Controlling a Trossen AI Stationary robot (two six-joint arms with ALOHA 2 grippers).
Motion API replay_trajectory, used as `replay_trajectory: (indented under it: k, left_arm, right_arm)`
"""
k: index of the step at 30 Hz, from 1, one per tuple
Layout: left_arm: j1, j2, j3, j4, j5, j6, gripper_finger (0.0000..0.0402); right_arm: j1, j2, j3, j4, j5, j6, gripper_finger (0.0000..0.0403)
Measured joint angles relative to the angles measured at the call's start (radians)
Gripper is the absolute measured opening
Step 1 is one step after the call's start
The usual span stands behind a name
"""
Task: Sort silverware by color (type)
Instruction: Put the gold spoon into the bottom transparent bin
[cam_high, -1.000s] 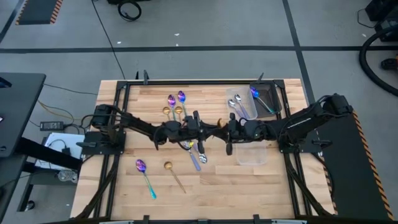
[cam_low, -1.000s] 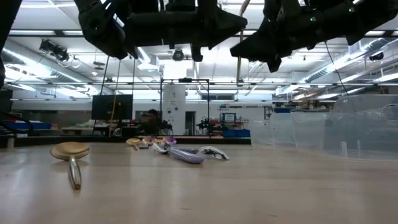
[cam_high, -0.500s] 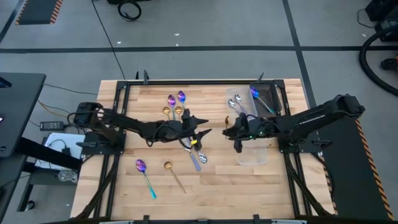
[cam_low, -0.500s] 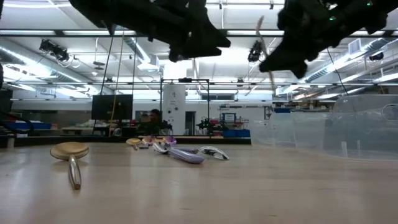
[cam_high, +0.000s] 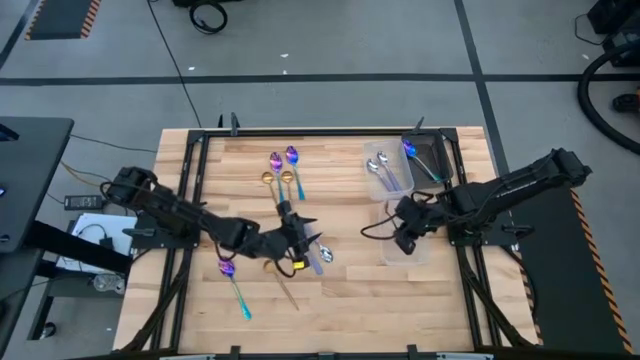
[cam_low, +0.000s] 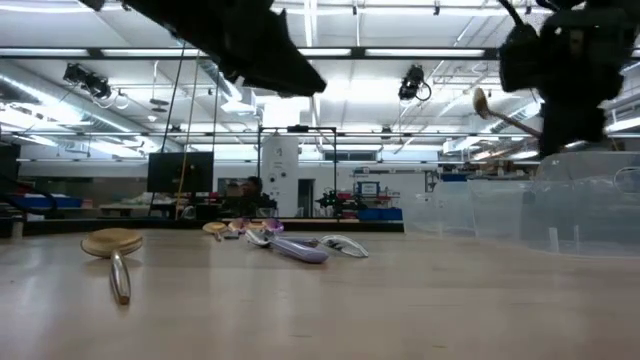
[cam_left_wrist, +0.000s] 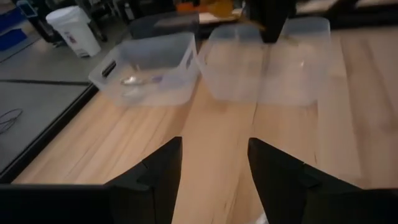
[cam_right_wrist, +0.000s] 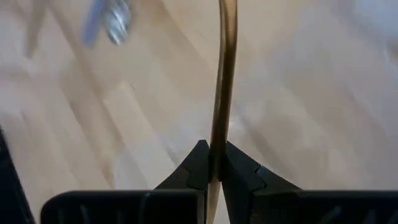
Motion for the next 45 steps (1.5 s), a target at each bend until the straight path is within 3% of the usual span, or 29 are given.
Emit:
replay_trajectory:
  k: [5,11,23,30,37,41,45]
  left_arm:
    - [-0.039,0.000,0.000,-0.061,-0.034,-0.040,0.0190]
    - [-0.051,-0.002,0.000,-0.067,-0.037,-0.066,0.0190]
    - [-0.073,-0.002,0.000,-0.223,-0.037,-0.288,0.0189]
    - [-0.100,-0.002,0.000,-0.232,-0.040,-0.298,0.0189]
    - [-0.101,-0.002,0.000,-0.246,-0.031,-0.341,0.0189]
    - [-0.115,-0.002,0.000,-0.307,-0.030,-0.369,0.0189]
    - [-0.122,-0.031,0.000,-0.430,-0.027,-0.474,0.0186]
  right_arm:
    - [0.001,0.020,0.000,-0.156,-0.089,0.091,0.0032]
    - [-0.012,0.044,0.000,-0.169,-0.157,0.103,0.0042]
    - [-0.036,0.054,0.000,-0.174,-0.130,0.090,0.0086]
    - [-0.107,0.043,0.039,-0.202,-0.155,0.008,0.0090]
    - [-0.138,0.032,0.103,-0.199,-0.031,-0.127,0.0091]
    - [-0.138,0.033,0.102,-0.097,0.107,-0.229,0.0090]
    - [-0.138,0.033,0.102,0.007,0.135,-0.314,0.0090]
